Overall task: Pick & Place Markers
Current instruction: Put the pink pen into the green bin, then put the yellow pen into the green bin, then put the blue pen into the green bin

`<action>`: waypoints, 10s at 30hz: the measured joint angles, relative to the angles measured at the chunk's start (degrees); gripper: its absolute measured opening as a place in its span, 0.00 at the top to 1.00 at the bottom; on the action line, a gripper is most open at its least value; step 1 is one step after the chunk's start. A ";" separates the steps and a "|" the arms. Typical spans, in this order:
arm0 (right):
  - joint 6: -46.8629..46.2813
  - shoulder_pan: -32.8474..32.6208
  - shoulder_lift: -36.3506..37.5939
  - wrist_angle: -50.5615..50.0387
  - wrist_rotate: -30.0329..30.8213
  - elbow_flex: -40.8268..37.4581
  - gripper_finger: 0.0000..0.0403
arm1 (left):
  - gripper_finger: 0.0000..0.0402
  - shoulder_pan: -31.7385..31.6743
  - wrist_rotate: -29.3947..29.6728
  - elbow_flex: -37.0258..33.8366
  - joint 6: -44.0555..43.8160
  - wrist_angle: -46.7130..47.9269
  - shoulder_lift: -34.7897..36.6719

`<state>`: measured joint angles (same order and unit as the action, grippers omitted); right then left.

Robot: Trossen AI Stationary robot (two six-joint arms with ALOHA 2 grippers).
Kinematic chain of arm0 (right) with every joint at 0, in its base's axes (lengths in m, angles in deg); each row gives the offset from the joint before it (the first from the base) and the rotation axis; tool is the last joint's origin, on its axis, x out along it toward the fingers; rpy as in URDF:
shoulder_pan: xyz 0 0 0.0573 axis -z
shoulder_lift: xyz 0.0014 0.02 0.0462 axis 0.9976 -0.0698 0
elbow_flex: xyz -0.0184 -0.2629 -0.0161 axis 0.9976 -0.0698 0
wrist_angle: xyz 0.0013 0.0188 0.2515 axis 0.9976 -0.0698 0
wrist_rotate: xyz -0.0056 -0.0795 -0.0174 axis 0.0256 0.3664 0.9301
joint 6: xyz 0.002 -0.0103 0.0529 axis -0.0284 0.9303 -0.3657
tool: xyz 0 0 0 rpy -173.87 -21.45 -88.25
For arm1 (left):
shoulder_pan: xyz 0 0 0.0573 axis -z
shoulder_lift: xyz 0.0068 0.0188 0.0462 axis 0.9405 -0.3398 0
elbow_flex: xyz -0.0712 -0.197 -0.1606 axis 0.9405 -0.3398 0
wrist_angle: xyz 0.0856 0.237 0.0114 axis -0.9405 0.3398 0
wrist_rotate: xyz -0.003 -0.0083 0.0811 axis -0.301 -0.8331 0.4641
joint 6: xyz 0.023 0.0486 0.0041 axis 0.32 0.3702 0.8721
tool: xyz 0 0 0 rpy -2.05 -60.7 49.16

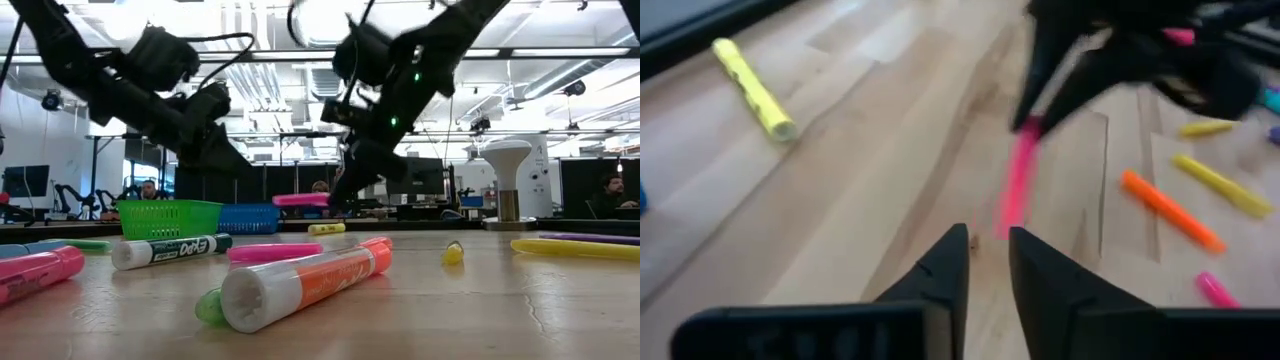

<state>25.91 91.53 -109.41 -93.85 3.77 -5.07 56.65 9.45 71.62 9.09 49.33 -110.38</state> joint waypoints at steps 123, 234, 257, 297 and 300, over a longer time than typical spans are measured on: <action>-88.04 -42.04 15.86 -24.73 7.53 -19.86 0.64 | 0.98 2.79 8.26 -19.56 1.95 -29.68 13.79; -17.78 -21.37 13.93 54.13 8.62 -20.94 0.84 | 0.89 21.69 0.47 13.79 9.48 -30.25 -9.15; -21.73 -21.43 13.91 41.72 10.43 -21.43 0.73 | 0.89 -7.48 27.23 22.67 -3.88 55.50 12.76; -20.44 -21.41 13.91 40.61 10.43 -21.95 0.77 | 0.77 27.61 16.36 22.80 -40.31 78.90 12.84; -20.45 -21.41 13.91 40.59 10.43 -22.05 0.77 | 0.77 35.92 16.58 22.78 -48.89 78.94 11.46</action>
<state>5.47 70.12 -95.50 -53.26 14.20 -27.12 92.57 26.03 94.41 -39.80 128.27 -98.92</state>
